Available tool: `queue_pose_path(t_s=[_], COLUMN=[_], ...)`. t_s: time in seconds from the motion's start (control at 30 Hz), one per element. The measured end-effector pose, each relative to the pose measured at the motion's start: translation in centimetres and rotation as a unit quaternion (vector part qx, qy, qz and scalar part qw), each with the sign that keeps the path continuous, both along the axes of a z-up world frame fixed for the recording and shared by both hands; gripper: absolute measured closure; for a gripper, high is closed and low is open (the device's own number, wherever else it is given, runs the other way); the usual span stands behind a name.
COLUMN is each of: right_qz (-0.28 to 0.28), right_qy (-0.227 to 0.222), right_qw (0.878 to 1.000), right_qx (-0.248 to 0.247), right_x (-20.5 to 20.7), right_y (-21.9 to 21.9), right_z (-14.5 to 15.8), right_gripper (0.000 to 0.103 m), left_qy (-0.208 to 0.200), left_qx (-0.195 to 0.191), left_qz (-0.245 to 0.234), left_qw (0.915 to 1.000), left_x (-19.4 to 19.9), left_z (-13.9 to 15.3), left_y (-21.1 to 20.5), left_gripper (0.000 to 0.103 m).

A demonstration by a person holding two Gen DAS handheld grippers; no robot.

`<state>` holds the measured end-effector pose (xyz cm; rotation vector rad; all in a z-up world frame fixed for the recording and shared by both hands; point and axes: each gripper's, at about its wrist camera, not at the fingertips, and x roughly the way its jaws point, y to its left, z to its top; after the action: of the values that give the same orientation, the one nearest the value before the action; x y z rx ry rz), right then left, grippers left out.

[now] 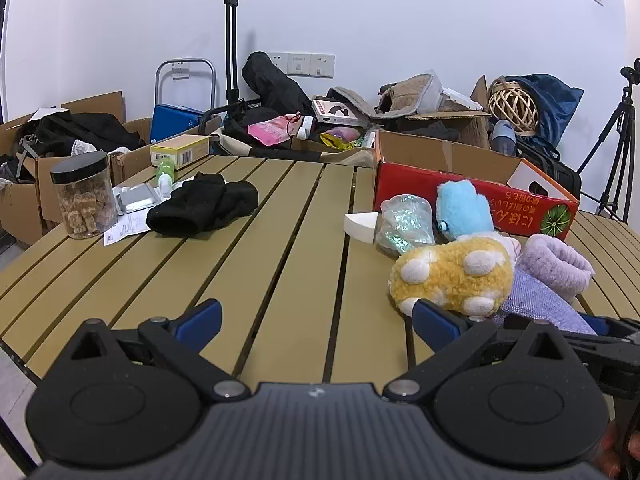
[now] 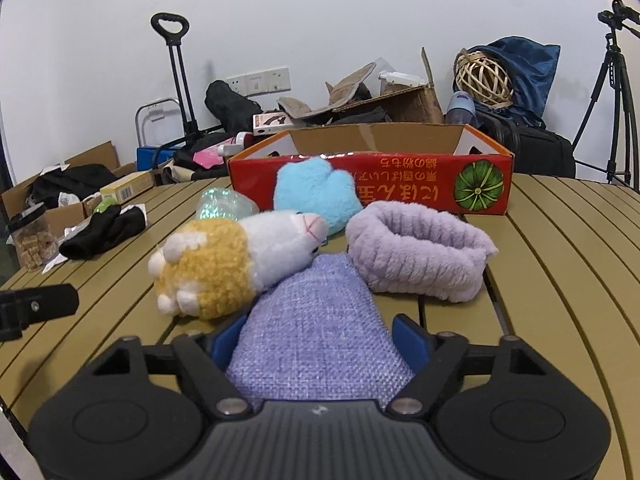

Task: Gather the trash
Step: 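Move the right tool to the lavender sachet and close on it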

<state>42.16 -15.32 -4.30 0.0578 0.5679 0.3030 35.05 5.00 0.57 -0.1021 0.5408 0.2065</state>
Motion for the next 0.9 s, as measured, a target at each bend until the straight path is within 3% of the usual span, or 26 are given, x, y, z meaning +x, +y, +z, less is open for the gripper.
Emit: queue_pose_path(t_s=[0.17, 0.3, 0.47, 0.57, 0.9], right_qz=[0.010, 0.013, 0.011, 0.010, -0.016], right_qy=[0.003, 0.001, -0.007, -0.020, -0.076], right_qw=[1.000, 1.000, 1.000, 1.000, 0.997], right_qx=[-0.010, -0.019, -0.001, 0.002, -0.013], right_x=[-0.3, -0.8, -1.6, -2.4, -5.8], right_y=[0.4, 0.5, -0.1, -0.4, -2.1], right_z=[-0.1, -0.3, -0.1, 0.0, 1.6], right_gripper=[0.057, 0.063, 0.078, 0.083, 0.085], left_qy=[0.000, -0.001, -0.001, -0.003, -0.008], left_qx=[0.000, 0.001, 0.003, 0.005, 0.000], left_qz=[0.000, 0.001, 0.000, -0.001, -0.004], left_qw=[1.0000, 1.0000, 1.0000, 1.0000, 1.0000], left_x=[0.0, -0.1, -0.2, -0.4, -0.6], left_z=[0.0, 0.0, 0.0, 0.1, 0.3], left_y=[0.0, 0.1, 0.1, 0.2, 0.3], left_gripper=[0.000, 0.000, 0.000, 0.000, 0.000])
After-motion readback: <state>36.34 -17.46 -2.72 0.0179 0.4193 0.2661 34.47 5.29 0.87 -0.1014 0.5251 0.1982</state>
